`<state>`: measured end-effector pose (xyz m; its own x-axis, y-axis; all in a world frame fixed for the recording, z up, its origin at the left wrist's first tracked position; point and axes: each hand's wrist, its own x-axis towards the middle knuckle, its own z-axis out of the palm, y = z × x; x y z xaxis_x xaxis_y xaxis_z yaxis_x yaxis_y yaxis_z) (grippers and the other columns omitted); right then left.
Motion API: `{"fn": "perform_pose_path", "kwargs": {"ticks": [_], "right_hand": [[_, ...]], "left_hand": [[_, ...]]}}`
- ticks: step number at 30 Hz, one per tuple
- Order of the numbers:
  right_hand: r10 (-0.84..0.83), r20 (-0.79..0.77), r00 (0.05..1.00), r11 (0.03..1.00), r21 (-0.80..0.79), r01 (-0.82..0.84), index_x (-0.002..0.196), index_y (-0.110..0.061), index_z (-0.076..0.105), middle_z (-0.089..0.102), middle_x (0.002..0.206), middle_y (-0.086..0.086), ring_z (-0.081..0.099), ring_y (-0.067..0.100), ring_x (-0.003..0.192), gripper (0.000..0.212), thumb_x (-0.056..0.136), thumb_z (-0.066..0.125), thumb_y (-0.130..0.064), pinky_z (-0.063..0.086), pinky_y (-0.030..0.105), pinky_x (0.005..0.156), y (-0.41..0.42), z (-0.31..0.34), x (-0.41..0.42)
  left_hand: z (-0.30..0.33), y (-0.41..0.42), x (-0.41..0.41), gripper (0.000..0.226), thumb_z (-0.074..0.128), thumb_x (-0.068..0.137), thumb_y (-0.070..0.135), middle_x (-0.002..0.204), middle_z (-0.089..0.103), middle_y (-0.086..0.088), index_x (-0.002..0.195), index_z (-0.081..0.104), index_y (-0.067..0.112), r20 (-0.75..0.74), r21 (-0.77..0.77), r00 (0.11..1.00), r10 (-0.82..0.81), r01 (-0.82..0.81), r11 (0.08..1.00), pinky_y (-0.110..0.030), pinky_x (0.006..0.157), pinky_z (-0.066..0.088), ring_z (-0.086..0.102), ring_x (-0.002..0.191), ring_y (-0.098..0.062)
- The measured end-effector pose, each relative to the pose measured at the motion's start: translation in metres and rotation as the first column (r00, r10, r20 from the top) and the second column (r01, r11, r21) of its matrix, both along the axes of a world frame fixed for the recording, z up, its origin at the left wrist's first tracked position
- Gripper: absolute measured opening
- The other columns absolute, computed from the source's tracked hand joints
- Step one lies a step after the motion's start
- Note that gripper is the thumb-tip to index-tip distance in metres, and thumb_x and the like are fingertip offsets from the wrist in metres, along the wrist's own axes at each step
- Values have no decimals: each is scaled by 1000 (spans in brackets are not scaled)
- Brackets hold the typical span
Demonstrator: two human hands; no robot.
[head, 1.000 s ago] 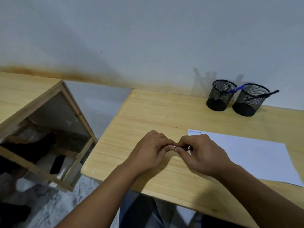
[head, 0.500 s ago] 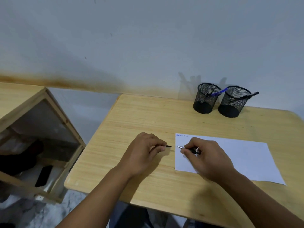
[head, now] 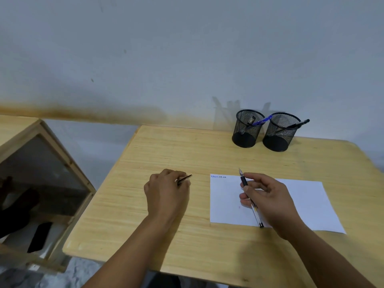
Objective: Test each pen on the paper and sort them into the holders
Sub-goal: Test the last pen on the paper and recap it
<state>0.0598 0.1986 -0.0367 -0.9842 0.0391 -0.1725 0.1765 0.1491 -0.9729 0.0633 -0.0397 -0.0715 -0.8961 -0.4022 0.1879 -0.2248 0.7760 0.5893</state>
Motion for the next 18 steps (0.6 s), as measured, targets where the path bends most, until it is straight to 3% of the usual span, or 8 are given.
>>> {"fn": "perform_pose_path", "kwargs": {"ticks": [5, 8, 10, 13, 18], "right_hand": [[-13, -16, 1000, 998, -66, 12, 108, -20, 75, 75, 100, 9, 77, 22, 79, 23, 92, 67, -6, 63, 35, 75, 1, -4, -2], [-23, -30, 999, 991, -130, 19, 105, -20, 76, 77, 101, 10, 77, 22, 88, 20, 95, 62, -9, 60, 38, 84, 0, -5, -5], [-29, -14, 999, 971, -238, 25, 103, -17, 76, 77, 103, 14, 75, 26, 95, 24, 98, 55, -6, 57, 41, 91, 1, -6, -7], [-25, 32, 999, 901, -432, 37, 107, -11, 74, 75, 106, 19, 73, 31, 102, 25, 96, 55, 0, 57, 39, 95, 0, -7, -8], [-27, -130, 991, 973, -231, -4, 114, -19, 72, 79, 101, 3, 74, 17, 101, 36, 83, 73, 1, 57, 29, 91, -3, -14, -8]], "left_hand": [[0, 5, 11, 38, 62, 86, 37, 117, 59, 18, 123, 59, 40, -105, 12, 991, -84, 86, 996, -37, 94, 39, 46, 111, -16], [-3, 15, 22, 36, 62, 86, 38, 115, 58, 16, 122, 60, 37, -145, -86, 945, -292, 282, 955, -34, 92, 43, 47, 108, -13], [-4, 24, 28, 36, 62, 86, 41, 114, 57, 15, 122, 60, 35, -116, -80, 900, -420, 413, 907, -32, 92, 43, 48, 109, -12], [-6, 28, 29, 41, 59, 85, 49, 116, 56, 17, 123, 59, 36, -55, -131, 877, -478, 468, 874, -37, 90, 45, 49, 109, -12], [-5, 30, 29, 42, 48, 85, 60, 128, 49, 22, 121, 53, 38, 64, -214, 869, -491, 493, 843, -32, 97, 33, 38, 118, -10]]}}
